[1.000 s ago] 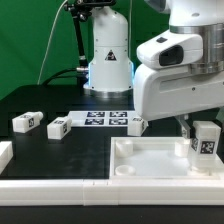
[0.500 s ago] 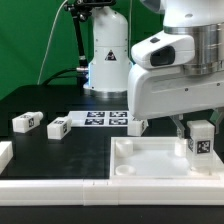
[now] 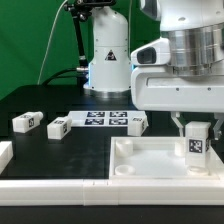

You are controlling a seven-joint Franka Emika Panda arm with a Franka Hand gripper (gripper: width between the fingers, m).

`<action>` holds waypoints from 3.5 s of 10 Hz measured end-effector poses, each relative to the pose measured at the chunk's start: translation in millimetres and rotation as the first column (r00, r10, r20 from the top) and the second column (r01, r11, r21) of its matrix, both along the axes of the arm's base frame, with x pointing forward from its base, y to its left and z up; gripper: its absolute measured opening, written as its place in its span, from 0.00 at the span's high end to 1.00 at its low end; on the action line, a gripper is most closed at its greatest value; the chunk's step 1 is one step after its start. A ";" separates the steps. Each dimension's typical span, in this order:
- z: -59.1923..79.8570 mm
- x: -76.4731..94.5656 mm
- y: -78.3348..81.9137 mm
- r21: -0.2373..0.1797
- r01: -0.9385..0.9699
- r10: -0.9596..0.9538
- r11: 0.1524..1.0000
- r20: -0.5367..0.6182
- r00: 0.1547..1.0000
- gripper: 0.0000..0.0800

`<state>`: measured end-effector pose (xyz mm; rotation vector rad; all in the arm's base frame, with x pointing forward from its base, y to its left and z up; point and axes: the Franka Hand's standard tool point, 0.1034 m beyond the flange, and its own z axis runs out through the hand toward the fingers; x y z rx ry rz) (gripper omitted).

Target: Assemble one leg

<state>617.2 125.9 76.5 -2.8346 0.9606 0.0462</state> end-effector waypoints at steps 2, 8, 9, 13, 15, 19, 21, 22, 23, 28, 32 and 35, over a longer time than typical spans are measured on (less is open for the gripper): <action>-0.8 -2.5 9.7 0.010 0.282 -0.281 0.959 -0.039 0.959 0.63; 1.1 2.3 11.1 -0.003 0.004 -0.004 1.000 -0.049 0.999 0.26; -0.1 5.4 11.0 -0.002 -0.115 0.114 0.993 -0.033 0.993 0.20; -8.7 9.4 3.4 -0.027 -0.549 0.550 0.835 0.037 0.834 0.19; -8.8 9.3 2.3 -0.039 -0.677 0.678 0.735 0.054 0.733 0.19; -7.2 9.6 2.5 -0.073 -0.868 0.871 0.491 0.076 0.486 0.19; -7.8 9.7 2.4 -0.072 -0.864 0.866 0.498 0.076 0.494 0.32; -7.9 9.6 2.4 -0.072 -0.864 0.866 0.498 0.076 0.494 0.50; -8.3 11.0 -3.2 -0.080 -0.863 0.866 0.499 0.070 0.494 0.64; -9.1 10.9 -5.2 -0.059 -0.770 0.772 0.635 0.063 0.632 0.64; -11.3 8.4 -11.6 -0.044 -0.353 0.355 0.935 0.100 0.929 0.64; -12.9 1.8 -11.5 -0.001 0.057 -0.056 0.998 0.082 0.995 0.64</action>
Offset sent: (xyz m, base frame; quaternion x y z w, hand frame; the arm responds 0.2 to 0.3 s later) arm 0.0000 0.0000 0.0000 0.0000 0.0000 0.0000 1.0000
